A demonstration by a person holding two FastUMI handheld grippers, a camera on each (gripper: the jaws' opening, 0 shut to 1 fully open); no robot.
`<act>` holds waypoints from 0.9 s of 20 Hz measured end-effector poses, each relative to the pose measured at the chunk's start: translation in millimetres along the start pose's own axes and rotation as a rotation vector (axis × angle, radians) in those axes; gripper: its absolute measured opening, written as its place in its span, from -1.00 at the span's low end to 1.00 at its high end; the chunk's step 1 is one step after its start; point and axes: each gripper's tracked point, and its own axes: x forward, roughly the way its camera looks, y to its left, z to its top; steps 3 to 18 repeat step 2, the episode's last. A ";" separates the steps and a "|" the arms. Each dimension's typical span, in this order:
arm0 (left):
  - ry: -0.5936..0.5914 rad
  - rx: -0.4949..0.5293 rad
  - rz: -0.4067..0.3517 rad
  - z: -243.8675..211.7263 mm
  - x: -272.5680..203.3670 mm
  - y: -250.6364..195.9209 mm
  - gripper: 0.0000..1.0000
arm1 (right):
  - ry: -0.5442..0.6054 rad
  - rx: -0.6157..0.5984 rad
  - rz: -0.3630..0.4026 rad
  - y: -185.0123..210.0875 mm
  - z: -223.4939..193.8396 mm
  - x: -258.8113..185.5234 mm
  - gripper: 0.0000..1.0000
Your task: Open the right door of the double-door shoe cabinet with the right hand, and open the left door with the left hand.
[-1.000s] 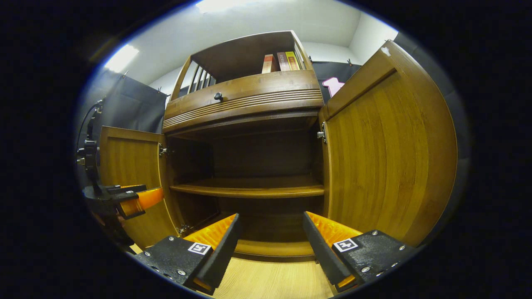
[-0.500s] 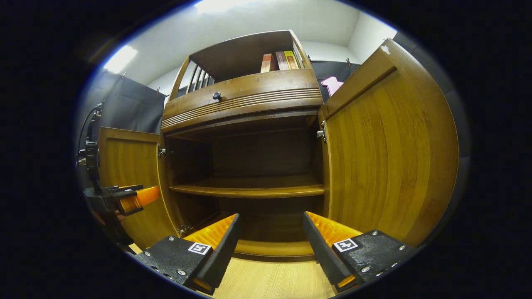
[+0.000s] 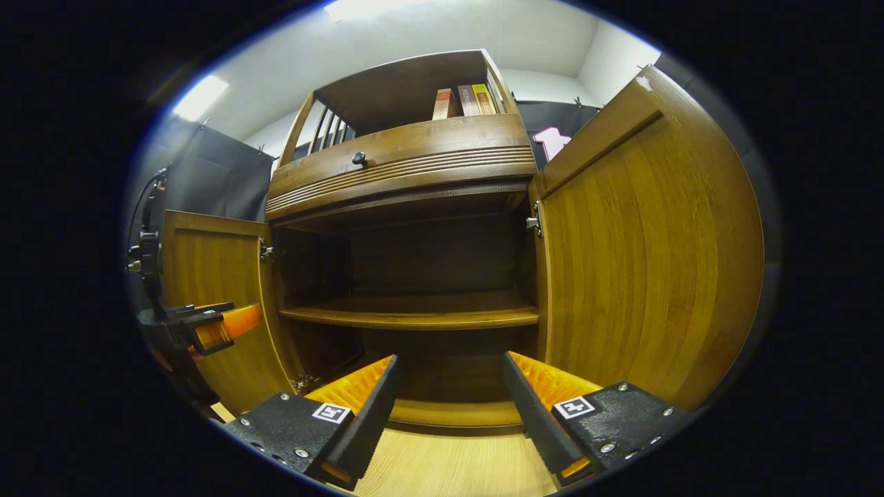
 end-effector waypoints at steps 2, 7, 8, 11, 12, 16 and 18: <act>-0.002 -0.004 -0.003 0.4 0.0 -0.9 0.94 | 0.002 0.004 0.001 1.1 -0.9 0.5 0.83; -0.002 -0.004 -0.003 0.4 0.0 -0.9 0.94 | 0.002 0.004 0.001 1.1 -0.9 0.5 0.83; -0.002 -0.004 -0.003 0.4 0.0 -0.9 0.94 | 0.002 0.004 0.001 1.1 -0.9 0.5 0.83; -0.002 -0.004 -0.003 0.4 0.0 -0.9 0.94 | 0.002 0.004 0.001 1.1 -0.9 0.5 0.83; -0.002 -0.004 -0.003 0.4 0.0 -0.9 0.94 | 0.002 0.004 0.001 1.1 -0.9 0.5 0.83; -0.002 -0.004 -0.003 0.4 0.0 -0.9 0.94 | 0.002 0.004 0.001 1.1 -0.9 0.5 0.83; -0.002 -0.004 -0.003 0.4 0.0 -0.9 0.94 | 0.002 0.004 0.001 1.1 -0.9 0.5 0.83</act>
